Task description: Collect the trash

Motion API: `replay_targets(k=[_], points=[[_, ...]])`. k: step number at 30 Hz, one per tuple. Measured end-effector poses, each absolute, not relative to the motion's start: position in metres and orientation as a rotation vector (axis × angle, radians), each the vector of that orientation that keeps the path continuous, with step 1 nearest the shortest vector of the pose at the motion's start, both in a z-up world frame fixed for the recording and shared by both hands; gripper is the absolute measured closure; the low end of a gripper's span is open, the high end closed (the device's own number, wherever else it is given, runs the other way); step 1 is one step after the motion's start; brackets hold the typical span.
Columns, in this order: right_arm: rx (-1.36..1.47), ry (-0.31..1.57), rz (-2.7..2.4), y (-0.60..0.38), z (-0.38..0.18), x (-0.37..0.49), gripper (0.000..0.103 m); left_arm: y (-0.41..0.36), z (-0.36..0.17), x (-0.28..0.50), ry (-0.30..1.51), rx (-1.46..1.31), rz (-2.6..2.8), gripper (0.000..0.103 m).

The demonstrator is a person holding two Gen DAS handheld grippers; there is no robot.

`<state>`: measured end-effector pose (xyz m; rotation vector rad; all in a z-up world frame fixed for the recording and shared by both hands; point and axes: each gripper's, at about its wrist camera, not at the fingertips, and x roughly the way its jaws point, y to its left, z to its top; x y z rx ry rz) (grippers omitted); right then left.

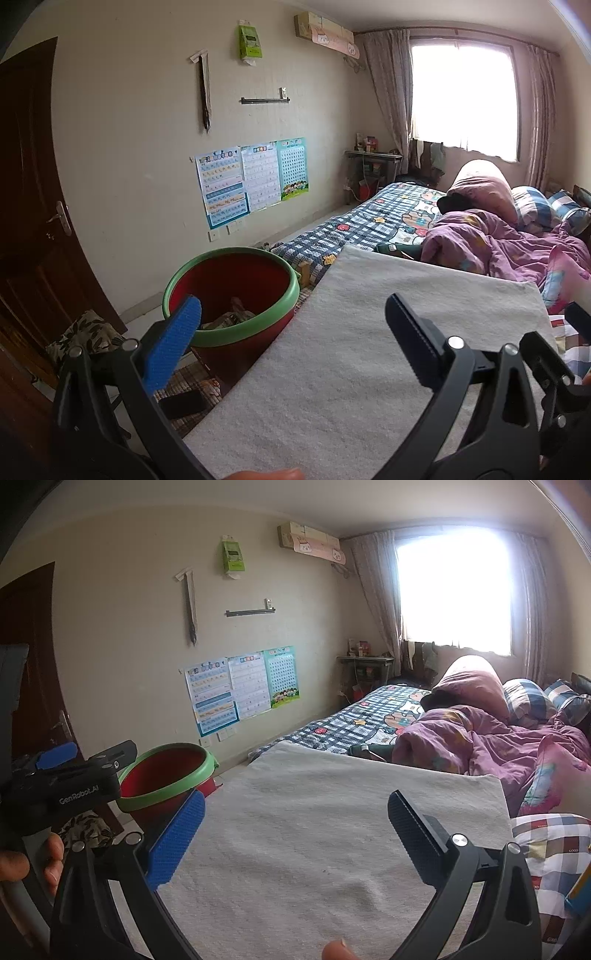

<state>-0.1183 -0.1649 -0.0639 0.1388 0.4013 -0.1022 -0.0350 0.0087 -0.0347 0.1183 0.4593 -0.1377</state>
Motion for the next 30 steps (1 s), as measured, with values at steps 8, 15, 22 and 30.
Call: replay_targets(k=[8,15,22,30], points=[[0.147,0.414,-0.101,-0.168,-0.065,-0.114,0.007,0.007,-0.037,-0.028,0.479,0.121,-0.12,0.005],[0.15,0.423,-0.1,-0.168,-0.068,-0.11,0.007,0.005,-0.04,-0.024,0.489,0.123,-0.124,0.005],[0.157,0.431,-0.106,-0.17,-0.071,-0.109,0.007,0.005,-0.041,-0.022,0.494,0.123,-0.129,0.005],[0.156,0.44,-0.102,-0.171,-0.072,-0.106,0.007,0.007,-0.043,-0.019,0.512,0.111,-0.127,0.005]])
